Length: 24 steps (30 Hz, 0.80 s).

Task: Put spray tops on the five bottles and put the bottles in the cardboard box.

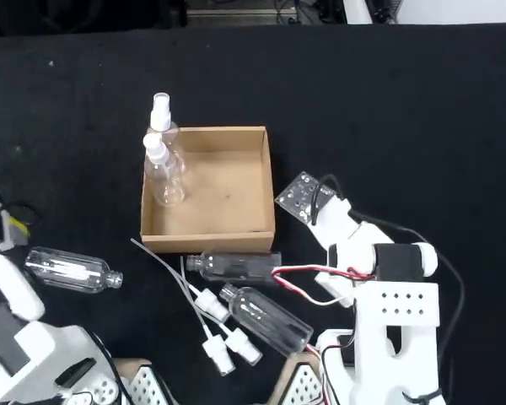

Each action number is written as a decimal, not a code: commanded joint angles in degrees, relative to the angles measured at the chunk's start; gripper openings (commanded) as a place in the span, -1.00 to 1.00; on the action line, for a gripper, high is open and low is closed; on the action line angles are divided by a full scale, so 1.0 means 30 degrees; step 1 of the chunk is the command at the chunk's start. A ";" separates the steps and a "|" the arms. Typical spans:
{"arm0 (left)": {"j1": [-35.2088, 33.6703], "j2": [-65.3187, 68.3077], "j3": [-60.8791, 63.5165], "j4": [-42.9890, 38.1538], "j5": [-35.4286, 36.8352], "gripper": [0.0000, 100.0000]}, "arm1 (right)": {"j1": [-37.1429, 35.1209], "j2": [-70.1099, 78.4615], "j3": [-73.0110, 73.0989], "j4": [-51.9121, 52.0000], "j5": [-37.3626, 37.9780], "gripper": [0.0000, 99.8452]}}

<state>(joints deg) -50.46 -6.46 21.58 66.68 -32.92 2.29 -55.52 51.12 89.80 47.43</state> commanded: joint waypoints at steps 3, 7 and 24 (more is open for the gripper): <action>-0.2476 -0.0205 0.0601 -0.0586 -0.4542 -0.59 | 0.0205 -0.0044 -0.0220 -0.0293 0.0000 -0.41; -0.3736 -0.0205 -0.0308 -0.0440 -0.4864 -0.59 | 0.0205 -0.0044 -0.0220 -0.0293 0.0000 -0.41; 0.1919 0.0000 -0.1568 0.2725 0.1817 -0.59 | 0.0322 -0.0044 -0.0073 -0.0234 0.0000 -0.41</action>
<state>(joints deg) -46.33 -6.02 17.71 77.23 -28.70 2.29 -55.52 51.12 89.80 47.43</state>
